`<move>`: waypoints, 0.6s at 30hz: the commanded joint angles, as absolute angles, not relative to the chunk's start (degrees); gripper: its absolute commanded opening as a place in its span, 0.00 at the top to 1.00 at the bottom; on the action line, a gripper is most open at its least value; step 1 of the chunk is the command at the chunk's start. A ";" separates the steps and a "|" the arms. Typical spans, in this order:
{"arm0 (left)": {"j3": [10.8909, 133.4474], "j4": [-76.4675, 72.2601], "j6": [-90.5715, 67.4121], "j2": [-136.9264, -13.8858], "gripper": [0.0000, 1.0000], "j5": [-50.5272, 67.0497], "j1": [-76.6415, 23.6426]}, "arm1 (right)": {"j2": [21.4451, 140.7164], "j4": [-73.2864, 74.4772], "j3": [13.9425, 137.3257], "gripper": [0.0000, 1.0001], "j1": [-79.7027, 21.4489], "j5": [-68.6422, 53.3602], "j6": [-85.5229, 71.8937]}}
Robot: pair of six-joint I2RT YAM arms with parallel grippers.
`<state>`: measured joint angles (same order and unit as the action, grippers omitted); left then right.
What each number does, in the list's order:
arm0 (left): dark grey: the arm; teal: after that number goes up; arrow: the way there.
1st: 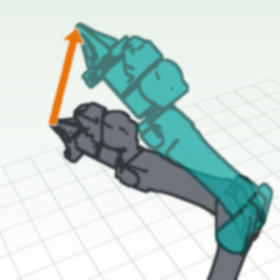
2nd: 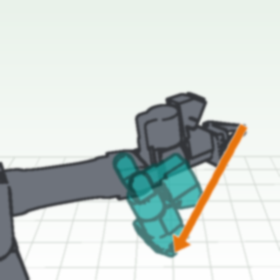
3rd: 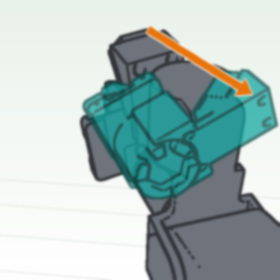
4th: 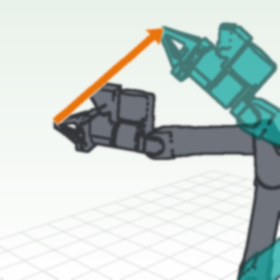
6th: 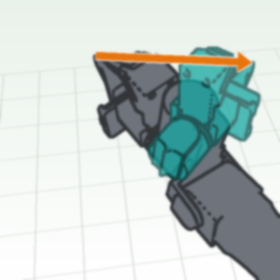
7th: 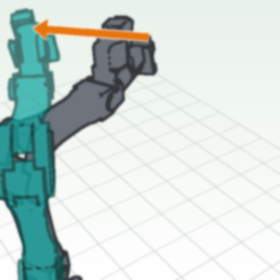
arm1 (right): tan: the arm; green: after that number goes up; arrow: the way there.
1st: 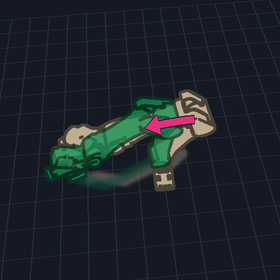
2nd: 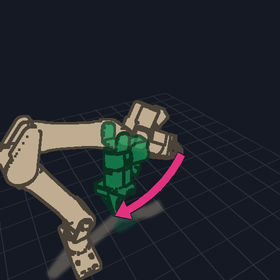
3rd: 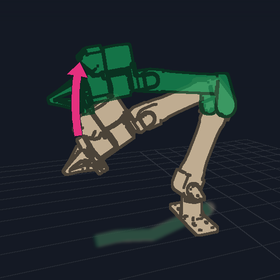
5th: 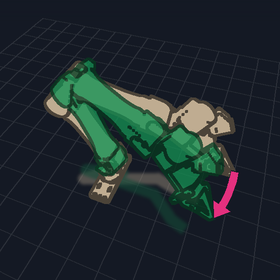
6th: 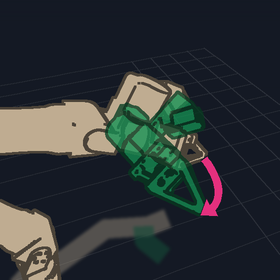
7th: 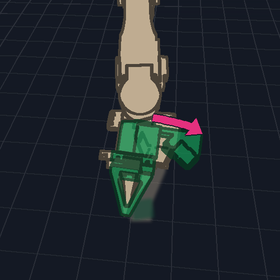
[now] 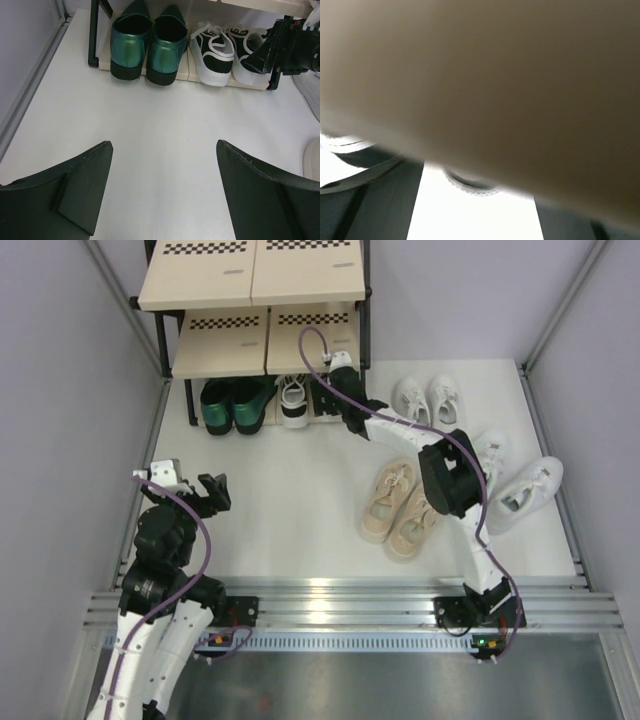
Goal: Place and organize the shoes onto the shoe shelf
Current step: Adjust the shoe at the shoe shelf.
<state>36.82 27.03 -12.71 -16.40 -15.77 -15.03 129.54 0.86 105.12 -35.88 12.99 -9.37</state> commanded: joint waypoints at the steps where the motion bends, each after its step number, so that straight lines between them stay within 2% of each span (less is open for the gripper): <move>1: 36.56 25.93 -12.13 -16.96 0.10 -16.17 -14.94 | 130.87 -2.55 107.67 0.24 -36.21 14.77 -11.07; 9: 36.65 25.93 -12.13 -16.87 0.10 -16.17 -14.94 | 130.17 -5.00 105.30 0.46 -36.21 13.89 -9.49; 11: 36.56 25.93 -12.13 -16.70 0.10 -16.17 -14.94 | 129.29 -5.36 104.15 0.54 -36.12 12.92 -9.14; 12: 36.65 25.93 -12.13 -16.70 0.10 -16.17 -14.94 | 129.03 -5.71 103.28 0.62 -36.12 12.05 -9.05; 18: 36.65 25.93 -12.22 -16.70 0.10 -16.00 -14.94 | 125.78 -6.59 99.76 0.83 -36.12 8.80 -8.61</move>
<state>36.82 27.03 -12.71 -16.40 -15.75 -15.03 129.64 -4.95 101.78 -35.88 12.05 -8.12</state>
